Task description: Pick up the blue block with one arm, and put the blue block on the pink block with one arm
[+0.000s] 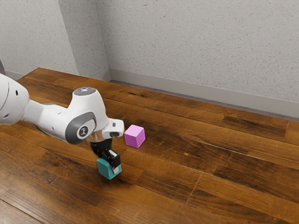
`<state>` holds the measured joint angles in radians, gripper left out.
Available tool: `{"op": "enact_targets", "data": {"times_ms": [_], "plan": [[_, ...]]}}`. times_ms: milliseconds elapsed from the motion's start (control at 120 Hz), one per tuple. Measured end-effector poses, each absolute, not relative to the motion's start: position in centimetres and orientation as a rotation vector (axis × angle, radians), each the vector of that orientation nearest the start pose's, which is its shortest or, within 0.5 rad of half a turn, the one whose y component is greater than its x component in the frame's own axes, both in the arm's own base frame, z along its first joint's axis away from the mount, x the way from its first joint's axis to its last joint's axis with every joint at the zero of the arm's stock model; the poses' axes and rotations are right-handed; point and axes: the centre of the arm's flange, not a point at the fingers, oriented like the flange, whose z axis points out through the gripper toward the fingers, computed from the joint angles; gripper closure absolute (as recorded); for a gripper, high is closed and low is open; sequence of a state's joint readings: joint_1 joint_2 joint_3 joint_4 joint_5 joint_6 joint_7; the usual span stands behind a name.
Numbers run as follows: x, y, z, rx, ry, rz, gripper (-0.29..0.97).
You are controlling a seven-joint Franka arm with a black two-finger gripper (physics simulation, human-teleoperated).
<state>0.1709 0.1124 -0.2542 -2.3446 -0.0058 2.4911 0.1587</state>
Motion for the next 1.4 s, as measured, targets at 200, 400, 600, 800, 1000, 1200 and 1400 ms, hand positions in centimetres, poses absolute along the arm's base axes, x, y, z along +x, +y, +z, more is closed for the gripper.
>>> {"op": "enact_targets", "data": {"times_ms": [200, 400, 600, 800, 1000, 1200, 1400], "plan": [[55.1, -4.5, 33.7, -3.144, 0.342, -0.229, 0.32], [61.2, -3.1, 36.6, -3.168, 0.265, -0.299, 0.32], [65.9, -1.1, 34.7, -3.224, 0.152, -0.129, 0.33], [67.2, -1.1, 34.3, -3.236, 0.126, -0.033, 0.33], [68.7, -1.5, 34.1, -3.201, 0.166, 0.004, 0.33], [69.6, -2.1, 34.4, -3.177, 0.196, -0.002, 0.33], [70.6, -2.1, 33.7, -3.185, 0.185, -0.006, 0.33]]}}
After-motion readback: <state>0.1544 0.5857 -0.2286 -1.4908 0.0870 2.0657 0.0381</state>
